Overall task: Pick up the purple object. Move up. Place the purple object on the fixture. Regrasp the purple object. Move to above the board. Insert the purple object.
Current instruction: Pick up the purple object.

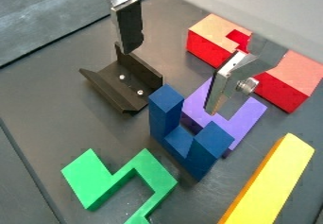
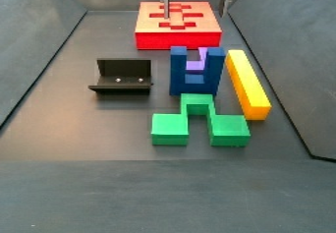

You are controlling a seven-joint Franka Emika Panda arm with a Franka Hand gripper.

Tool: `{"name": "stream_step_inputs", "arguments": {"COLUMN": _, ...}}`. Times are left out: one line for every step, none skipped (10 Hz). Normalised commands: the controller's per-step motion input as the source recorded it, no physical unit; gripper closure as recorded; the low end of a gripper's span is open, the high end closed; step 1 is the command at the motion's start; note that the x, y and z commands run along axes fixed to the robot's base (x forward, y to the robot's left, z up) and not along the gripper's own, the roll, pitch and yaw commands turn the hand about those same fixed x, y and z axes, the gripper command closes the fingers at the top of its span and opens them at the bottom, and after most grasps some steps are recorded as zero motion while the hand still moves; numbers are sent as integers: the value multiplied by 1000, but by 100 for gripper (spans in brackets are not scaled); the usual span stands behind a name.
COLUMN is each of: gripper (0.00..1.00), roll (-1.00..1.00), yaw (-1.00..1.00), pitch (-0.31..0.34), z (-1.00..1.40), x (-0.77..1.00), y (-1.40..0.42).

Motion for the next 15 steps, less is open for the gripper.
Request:
{"name": "stream_step_inputs", "arguments": {"gripper": 0, "roll": -226, "yaw": 63, "pitch": 0, "z": -91, "x": -157, "y": 0}}
{"name": "stream_step_inputs", "arguments": {"gripper": 0, "roll": -29, "yaw": 0, "pitch": 0, "z": 0, "x": 0, "y": 0}}
{"name": "stream_step_inputs", "arguments": {"gripper": 0, "roll": 0, "yaw": 0, "pitch": 0, "z": 0, "x": -20, "y": 0}}
{"name": "stream_step_inputs", "arguments": {"gripper": 0, "roll": -37, "yaw": -257, "pitch": 0, "z": -89, "x": 157, "y": -131}}
{"name": "stream_step_inputs", "arguments": {"gripper": 0, "roll": -47, "yaw": -209, "pitch": 0, "z": -109, "x": 337, "y": -349}}
{"name": "stream_step_inputs", "arguments": {"gripper": 0, "roll": 20, "yaw": -206, "pitch": 0, "z": -54, "x": 340, "y": -431}}
{"name": "stream_step_inputs", "arguments": {"gripper": 0, "roll": 110, "yaw": -109, "pitch": 4, "z": -14, "x": 346, "y": -537}}
{"name": "stream_step_inputs", "arguments": {"gripper": 0, "roll": 106, "yaw": -51, "pitch": 0, "z": -43, "x": 314, "y": -574}}
{"name": "stream_step_inputs", "arguments": {"gripper": 0, "roll": 93, "yaw": 0, "pitch": 0, "z": -91, "x": 200, "y": -574}}
{"name": "stream_step_inputs", "arguments": {"gripper": 0, "roll": 106, "yaw": 0, "pitch": 0, "z": -126, "x": 74, "y": -611}}
{"name": "stream_step_inputs", "arguments": {"gripper": 0, "roll": 180, "yaw": 0, "pitch": 0, "z": -134, "x": 69, "y": -660}}
{"name": "stream_step_inputs", "arguments": {"gripper": 0, "roll": 207, "yaw": 0, "pitch": 0, "z": -143, "x": 94, "y": -640}}
{"name": "stream_step_inputs", "arguments": {"gripper": 0, "roll": 179, "yaw": 0, "pitch": 0, "z": -160, "x": 106, "y": -623}}
{"name": "stream_step_inputs", "arguments": {"gripper": 0, "roll": 157, "yaw": 0, "pitch": 0, "z": -203, "x": 106, "y": -606}}
{"name": "stream_step_inputs", "arguments": {"gripper": 0, "roll": 146, "yaw": 0, "pitch": 0, "z": -251, "x": 91, "y": -540}}
